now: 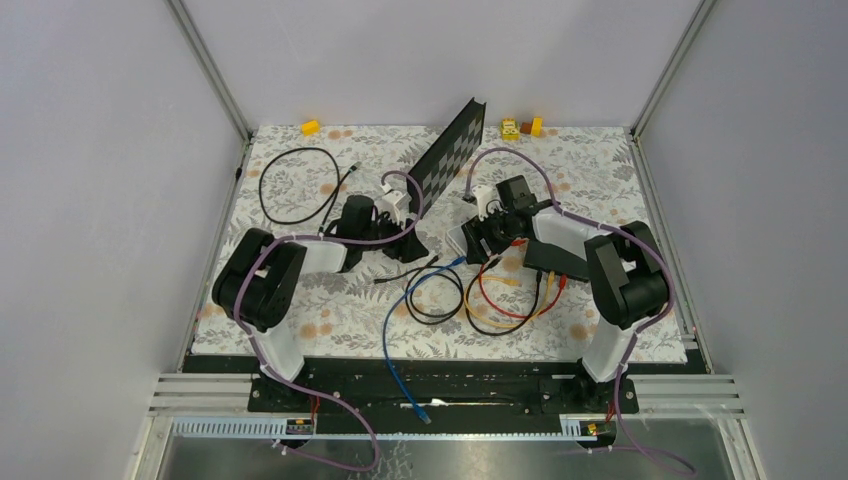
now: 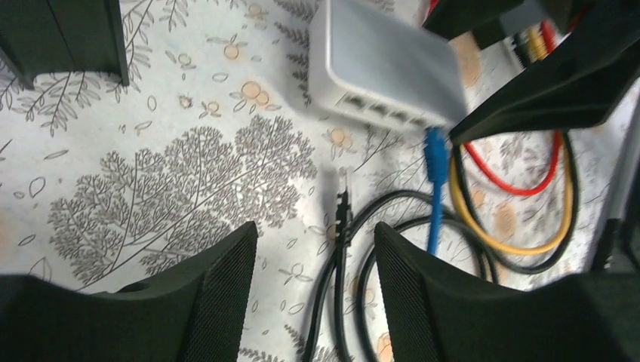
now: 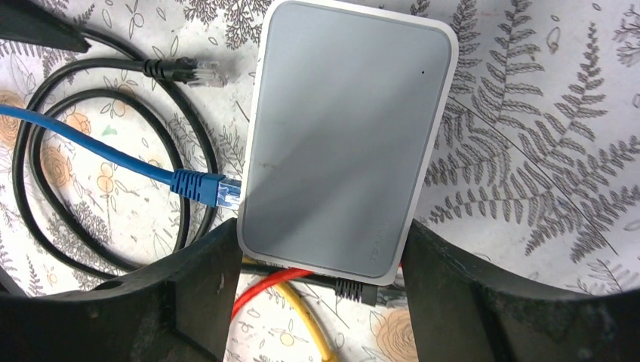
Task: Pull the plug from the switch port
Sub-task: Move the connector to the corner of the board.
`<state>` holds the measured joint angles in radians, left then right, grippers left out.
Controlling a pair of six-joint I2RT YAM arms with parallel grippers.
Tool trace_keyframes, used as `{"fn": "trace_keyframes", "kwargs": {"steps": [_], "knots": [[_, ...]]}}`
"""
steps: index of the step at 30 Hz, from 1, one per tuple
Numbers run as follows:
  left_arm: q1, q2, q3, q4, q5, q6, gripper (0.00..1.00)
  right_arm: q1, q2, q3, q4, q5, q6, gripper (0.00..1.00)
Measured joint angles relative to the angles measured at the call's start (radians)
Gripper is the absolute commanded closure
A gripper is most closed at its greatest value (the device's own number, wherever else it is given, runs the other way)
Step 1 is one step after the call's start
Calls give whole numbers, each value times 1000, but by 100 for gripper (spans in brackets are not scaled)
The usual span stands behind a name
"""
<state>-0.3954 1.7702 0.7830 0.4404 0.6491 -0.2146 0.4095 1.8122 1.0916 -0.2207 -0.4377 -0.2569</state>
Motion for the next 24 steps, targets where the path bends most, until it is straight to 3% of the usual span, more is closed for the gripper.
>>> {"fn": "trace_keyframes", "kwargs": {"steps": [8, 12, 17, 24], "knots": [[-54, -29, -3, -150, -83, 231, 23, -21, -52, -3, -54, -20, -69, 57], [-100, -48, -8, -179, -131, 299, 20, -24, -60, -25, -66, -22, -92, 57], [-165, -50, -5, -214, -208, 351, 21, -28, -71, -50, -92, -28, -106, 57], [-250, -29, 66, -310, -348, 373, 32, -33, -81, -51, -92, -38, -106, 57]]}}
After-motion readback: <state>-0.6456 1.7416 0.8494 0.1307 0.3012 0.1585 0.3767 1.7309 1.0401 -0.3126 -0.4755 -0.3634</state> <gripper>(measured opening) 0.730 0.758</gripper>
